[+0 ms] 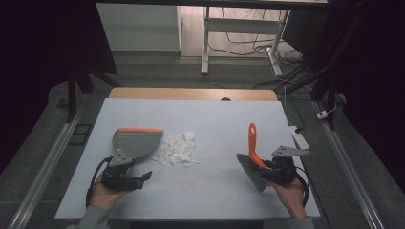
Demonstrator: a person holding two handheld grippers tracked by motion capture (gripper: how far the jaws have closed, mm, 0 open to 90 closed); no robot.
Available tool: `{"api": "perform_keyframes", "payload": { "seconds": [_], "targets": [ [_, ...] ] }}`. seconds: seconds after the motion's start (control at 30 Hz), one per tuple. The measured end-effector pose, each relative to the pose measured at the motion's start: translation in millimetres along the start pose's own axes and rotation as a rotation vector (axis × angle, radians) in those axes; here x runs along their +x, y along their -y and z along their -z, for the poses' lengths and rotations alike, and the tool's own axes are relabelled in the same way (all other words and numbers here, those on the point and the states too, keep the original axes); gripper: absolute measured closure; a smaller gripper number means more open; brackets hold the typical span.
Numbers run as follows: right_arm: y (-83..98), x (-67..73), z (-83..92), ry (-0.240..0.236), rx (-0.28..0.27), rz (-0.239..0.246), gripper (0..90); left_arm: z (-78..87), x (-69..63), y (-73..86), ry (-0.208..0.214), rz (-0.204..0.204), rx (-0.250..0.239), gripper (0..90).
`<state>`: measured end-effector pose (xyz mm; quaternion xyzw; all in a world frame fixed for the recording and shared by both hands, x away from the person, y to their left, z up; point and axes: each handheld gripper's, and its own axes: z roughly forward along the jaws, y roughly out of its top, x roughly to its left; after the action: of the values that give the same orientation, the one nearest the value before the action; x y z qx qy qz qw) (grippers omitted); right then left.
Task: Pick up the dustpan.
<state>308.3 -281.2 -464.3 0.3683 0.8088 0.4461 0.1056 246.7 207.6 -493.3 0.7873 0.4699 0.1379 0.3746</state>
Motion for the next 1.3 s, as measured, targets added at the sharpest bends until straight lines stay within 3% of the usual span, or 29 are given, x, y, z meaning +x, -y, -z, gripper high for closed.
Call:
{"api": "perform_keyframes", "payload": {
  "seconds": [0.77,0.87,1.03,1.2,1.3],
  "targets": [
    [-0.5,0.6,0.7,0.011,-0.002,0.004,69.8,5.2,-1.1,-6.2,0.001,-0.022,-0.003,21.5],
    [-0.7,0.7,0.9,0.015,-0.003,0.006,69.8,10.4,-1.7,-9.4,0.039,-0.009,-0.017,21.5],
    [-1.5,1.5,2.9,0.017,-0.009,0.006,69.8,18.3,-3.9,-15.6,0.004,-0.026,-0.019,21.5],
    [-1.1,1.6,1.9,0.018,-0.005,0.007,69.8,26.7,6.8,-16.9,-0.031,0.030,-0.002,21.7],
    [-1.1,2.0,1.1,0.019,-0.002,0.008,69.8,28.8,10.5,-16.7,-0.052,0.041,0.004,21.0]
  ]
}}
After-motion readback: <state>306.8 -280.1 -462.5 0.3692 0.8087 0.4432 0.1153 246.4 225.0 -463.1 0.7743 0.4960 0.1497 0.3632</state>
